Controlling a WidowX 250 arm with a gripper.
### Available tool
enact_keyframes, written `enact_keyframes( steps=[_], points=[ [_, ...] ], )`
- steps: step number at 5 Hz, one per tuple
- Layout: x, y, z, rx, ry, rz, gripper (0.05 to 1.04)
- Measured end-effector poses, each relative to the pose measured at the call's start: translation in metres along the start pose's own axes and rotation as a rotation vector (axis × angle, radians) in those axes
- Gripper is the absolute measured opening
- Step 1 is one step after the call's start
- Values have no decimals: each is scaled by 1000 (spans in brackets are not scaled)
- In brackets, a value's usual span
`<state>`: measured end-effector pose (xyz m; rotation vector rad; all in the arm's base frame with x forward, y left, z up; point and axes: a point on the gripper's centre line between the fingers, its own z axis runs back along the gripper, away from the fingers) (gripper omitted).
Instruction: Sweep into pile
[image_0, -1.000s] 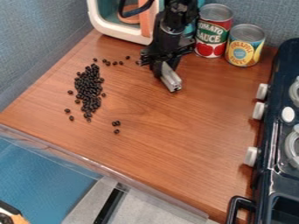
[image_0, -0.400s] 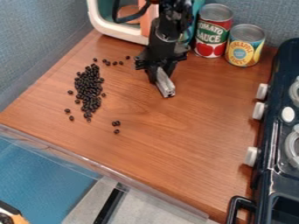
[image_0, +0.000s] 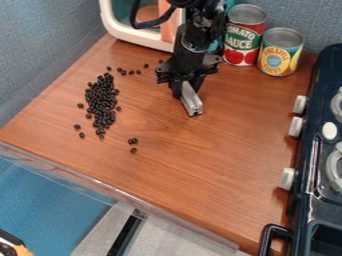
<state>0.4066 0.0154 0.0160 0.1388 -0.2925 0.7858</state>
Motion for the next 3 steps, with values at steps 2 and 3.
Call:
enact_keyframes(
  steps=[2, 3],
  points=[
    [19, 0, 1, 10, -7, 52, 392],
    [33, 2, 0, 11, -14, 89, 392]
  ],
)
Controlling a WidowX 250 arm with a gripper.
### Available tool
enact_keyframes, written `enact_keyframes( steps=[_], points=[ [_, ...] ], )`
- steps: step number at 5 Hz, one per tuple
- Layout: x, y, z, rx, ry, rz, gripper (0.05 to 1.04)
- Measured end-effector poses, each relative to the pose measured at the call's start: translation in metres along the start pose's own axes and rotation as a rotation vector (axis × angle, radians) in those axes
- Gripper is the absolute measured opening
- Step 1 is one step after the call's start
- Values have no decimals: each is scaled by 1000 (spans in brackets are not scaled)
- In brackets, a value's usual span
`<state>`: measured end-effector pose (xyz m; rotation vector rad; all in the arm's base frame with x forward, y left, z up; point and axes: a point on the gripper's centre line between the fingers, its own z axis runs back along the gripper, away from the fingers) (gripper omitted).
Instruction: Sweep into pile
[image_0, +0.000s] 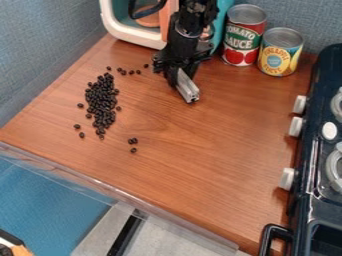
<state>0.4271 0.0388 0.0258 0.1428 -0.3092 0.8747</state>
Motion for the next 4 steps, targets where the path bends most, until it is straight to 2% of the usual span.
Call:
enact_keyframes(
  steps=[4],
  points=[
    [1, 5, -4, 6, -8, 27, 392]
  ],
)
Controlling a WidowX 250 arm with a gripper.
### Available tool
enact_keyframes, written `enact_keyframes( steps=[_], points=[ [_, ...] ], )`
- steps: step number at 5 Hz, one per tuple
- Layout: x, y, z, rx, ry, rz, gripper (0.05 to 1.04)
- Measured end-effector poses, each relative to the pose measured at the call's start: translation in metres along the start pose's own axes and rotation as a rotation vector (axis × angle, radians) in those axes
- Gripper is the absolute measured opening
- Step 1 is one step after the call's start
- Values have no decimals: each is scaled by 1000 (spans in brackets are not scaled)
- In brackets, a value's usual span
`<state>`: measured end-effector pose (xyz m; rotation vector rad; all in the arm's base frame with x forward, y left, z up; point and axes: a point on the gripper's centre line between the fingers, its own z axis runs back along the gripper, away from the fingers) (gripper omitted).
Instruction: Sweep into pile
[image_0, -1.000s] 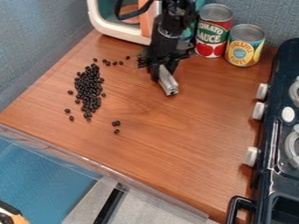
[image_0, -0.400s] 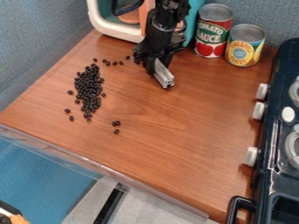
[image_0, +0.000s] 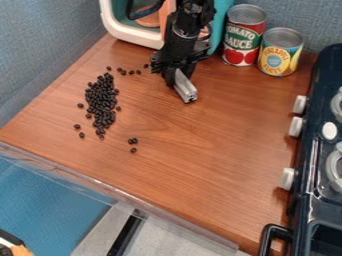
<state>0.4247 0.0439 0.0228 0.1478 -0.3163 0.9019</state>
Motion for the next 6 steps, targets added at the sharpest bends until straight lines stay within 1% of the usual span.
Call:
enact_keyframes(
  steps=[1, 2, 3, 5, 6],
  points=[
    [4, 10, -5, 17, -4, 23, 392],
    [4, 11, -6, 16, -10, 22, 392],
    [4, 17, -7, 21, -2, 29, 392],
    [1, 29, -6, 22, 8, 41, 392],
    [-1, 33, -2, 15, 8, 40, 392]
  ],
)
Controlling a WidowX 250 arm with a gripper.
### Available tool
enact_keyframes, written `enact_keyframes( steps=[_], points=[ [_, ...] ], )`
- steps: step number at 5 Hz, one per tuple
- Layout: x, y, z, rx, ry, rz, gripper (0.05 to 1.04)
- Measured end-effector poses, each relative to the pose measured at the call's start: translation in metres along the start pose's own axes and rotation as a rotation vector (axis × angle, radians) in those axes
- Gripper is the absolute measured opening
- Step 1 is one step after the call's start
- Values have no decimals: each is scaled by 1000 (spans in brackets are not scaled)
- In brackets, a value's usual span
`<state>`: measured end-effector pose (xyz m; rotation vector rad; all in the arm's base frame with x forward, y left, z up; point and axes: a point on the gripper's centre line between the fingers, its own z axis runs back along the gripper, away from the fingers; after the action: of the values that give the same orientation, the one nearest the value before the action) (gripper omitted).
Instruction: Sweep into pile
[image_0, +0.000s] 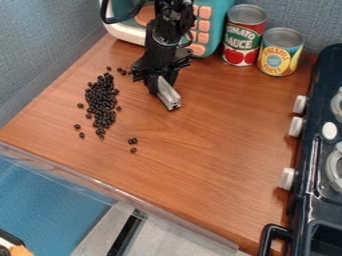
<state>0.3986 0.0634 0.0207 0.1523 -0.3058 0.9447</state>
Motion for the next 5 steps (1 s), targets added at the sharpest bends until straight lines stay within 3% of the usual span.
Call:
enact_keyframes(
  steps=[2, 3, 4, 5],
  points=[
    [11, 14, -1, 16, 1, 40, 392],
    [26, 11, 4, -7, -20, 80, 392],
    [32, 16, 6, 15, -20, 105, 392],
    [34, 21, -3, 24, -13, 117, 392]
  ],
)
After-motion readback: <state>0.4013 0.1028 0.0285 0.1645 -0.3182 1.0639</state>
